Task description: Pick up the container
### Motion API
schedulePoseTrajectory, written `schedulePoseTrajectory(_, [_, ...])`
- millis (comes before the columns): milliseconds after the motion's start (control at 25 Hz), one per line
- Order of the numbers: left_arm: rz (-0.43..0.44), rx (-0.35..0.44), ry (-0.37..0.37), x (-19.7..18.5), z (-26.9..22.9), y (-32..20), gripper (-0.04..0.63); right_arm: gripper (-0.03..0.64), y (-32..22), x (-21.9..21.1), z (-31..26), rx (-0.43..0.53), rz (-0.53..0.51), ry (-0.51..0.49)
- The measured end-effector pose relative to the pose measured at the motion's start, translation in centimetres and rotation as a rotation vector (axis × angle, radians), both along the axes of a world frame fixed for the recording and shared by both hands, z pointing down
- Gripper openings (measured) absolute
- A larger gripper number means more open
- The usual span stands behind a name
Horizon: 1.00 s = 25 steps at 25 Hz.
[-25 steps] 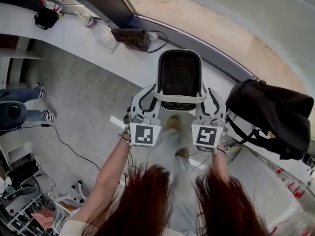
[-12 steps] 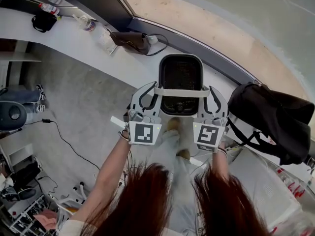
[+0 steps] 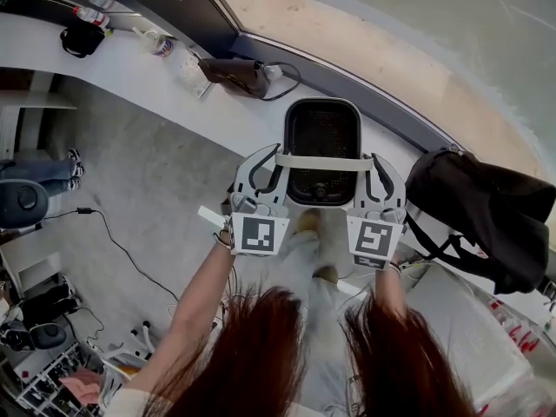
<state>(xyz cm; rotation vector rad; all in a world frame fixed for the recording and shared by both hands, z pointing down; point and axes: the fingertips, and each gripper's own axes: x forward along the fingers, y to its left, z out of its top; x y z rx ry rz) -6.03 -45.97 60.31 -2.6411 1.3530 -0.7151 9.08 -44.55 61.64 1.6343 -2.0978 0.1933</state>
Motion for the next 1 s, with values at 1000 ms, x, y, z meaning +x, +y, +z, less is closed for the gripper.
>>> schedulePoseTrajectory(1000, [-0.011, 0.044, 0.018, 2.9, -5.9, 6.3, 0.067, 0.054, 7.3, 2.8, -5.0, 0.040, 0.020, -0.056])
